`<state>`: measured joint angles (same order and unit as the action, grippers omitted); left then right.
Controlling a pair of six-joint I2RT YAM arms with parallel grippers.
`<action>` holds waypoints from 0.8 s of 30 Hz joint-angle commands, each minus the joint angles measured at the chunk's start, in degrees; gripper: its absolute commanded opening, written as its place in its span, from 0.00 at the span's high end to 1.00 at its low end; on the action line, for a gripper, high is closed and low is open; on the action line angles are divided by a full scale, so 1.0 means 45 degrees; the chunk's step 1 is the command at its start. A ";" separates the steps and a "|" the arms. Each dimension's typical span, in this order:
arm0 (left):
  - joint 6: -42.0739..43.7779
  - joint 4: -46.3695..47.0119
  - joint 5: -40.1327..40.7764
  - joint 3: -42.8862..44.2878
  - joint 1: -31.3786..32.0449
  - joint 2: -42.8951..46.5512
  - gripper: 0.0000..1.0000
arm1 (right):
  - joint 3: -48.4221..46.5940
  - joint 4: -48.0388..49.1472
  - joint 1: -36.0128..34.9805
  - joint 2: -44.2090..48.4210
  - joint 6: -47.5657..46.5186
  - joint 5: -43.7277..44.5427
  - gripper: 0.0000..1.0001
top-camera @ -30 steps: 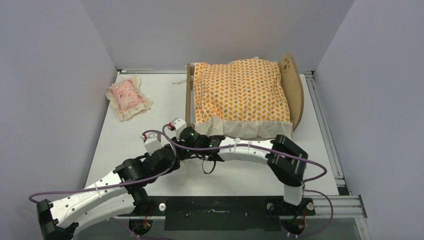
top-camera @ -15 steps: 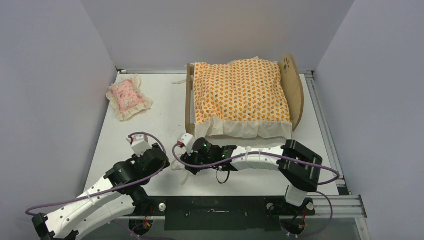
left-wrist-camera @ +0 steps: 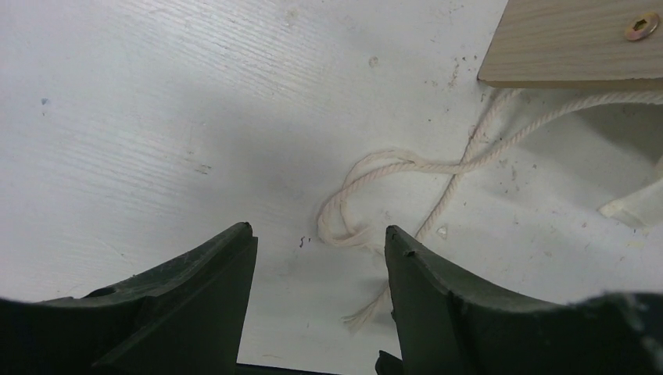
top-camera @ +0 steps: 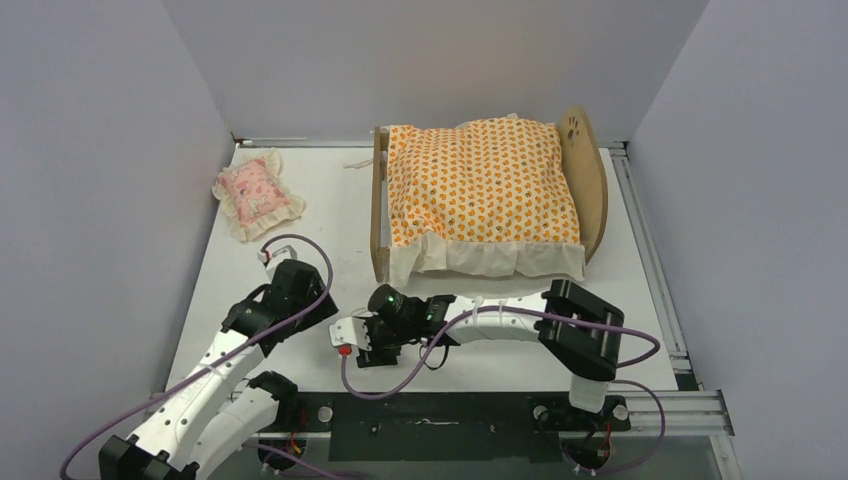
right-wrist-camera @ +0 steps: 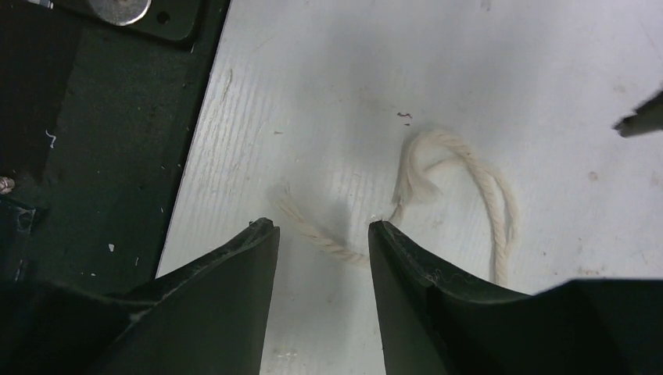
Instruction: Set up the pet bed
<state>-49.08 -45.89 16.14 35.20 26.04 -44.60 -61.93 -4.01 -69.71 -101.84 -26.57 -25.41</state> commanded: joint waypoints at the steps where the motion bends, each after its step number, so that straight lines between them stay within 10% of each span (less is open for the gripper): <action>1: 0.1451 0.1145 -0.1803 0.0617 -0.0835 -0.0422 0.41 | -0.0744 -0.0888 -0.0016 -0.0613 -0.1745 -0.1359 0.54; 20: 0.2520 0.1972 -0.2820 0.1597 -0.1022 -0.2744 0.40 | -0.1409 -0.0637 -0.0072 -0.2212 -0.2091 -0.1884 0.60; 24: 0.2729 0.2265 -0.3110 0.1667 -0.1022 -0.3101 0.40 | -0.1392 -0.0922 -0.0009 -0.2491 -0.1913 -0.1796 0.76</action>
<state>-38.81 -39.53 3.99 39.59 21.89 -57.43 -66.98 -9.91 -69.80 -110.61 -35.24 -33.04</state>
